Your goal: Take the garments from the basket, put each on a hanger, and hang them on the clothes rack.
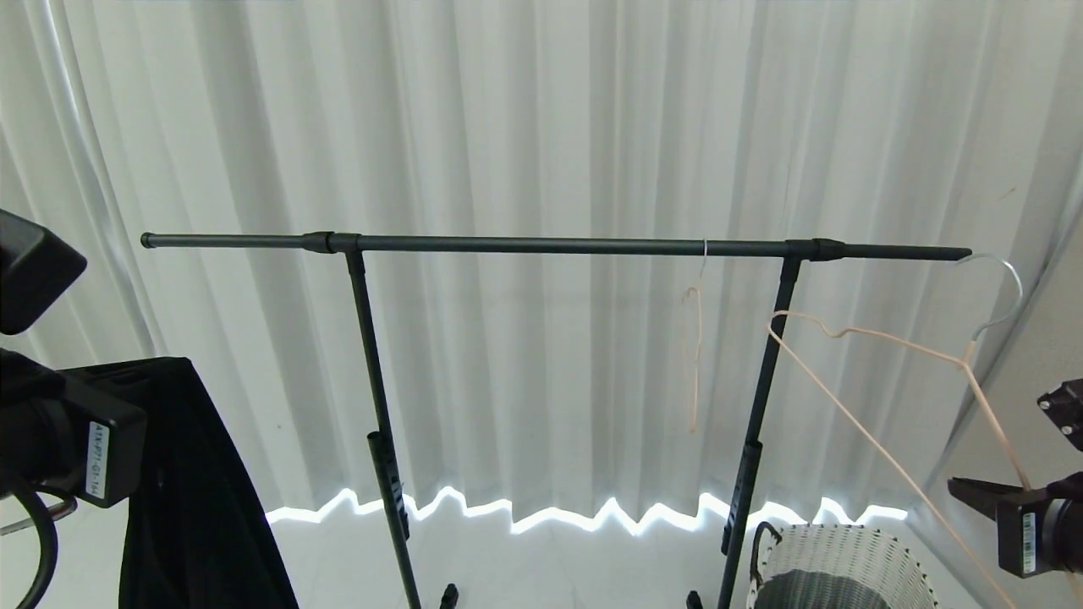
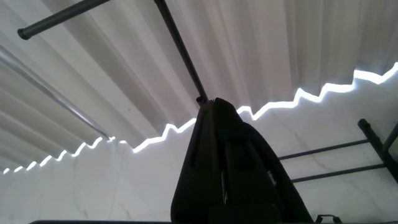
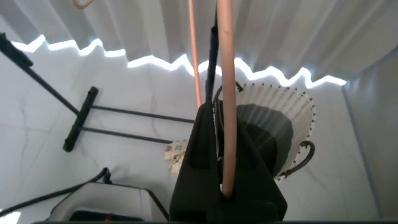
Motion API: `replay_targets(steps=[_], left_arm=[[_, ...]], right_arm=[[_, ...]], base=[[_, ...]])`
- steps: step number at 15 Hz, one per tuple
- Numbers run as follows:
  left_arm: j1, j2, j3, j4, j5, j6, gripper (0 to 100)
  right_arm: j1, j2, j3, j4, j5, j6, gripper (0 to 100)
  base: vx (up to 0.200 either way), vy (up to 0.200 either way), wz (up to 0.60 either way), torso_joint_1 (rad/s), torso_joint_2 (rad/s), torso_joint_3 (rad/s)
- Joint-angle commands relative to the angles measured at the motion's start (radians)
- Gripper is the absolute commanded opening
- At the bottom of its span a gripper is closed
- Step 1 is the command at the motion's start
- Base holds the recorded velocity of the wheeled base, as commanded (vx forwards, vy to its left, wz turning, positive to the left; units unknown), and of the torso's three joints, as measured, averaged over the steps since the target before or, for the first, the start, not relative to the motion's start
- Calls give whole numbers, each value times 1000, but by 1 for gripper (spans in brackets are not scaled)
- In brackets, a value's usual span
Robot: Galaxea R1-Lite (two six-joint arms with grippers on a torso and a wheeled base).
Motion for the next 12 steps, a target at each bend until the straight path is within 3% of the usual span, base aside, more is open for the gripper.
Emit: replay_targets(steps=[1,3,7,9,11,12], left_arm=[[0,3,2,0,1,0,0],[-2,4,3,0,1,0,0],[-20,67,29,1,8,6,0],[-12,187,-11,0,13,-17,0],[-15,323,-100,6,34,-116,0],[-22,362,-130,7,36,-147,0]], right_arm=[[61,-9,-2,0,1,0,0],[130,-24,-2,0,4,1,0],[401,-41,-3,0,8,24,0],[587,-37,-14,-2,10,92,0],[755,-27,-40,-3,13,227,0],[792,-21,-49,-5,11,262,0]], base=[[0,0,0,0,0,0],[0,0,0,0,0,0],[0,0,0,0,0,0],[0,0,0,0,0,0],[0,0,0,0,0,0],[0,0,0,0,0,0]])
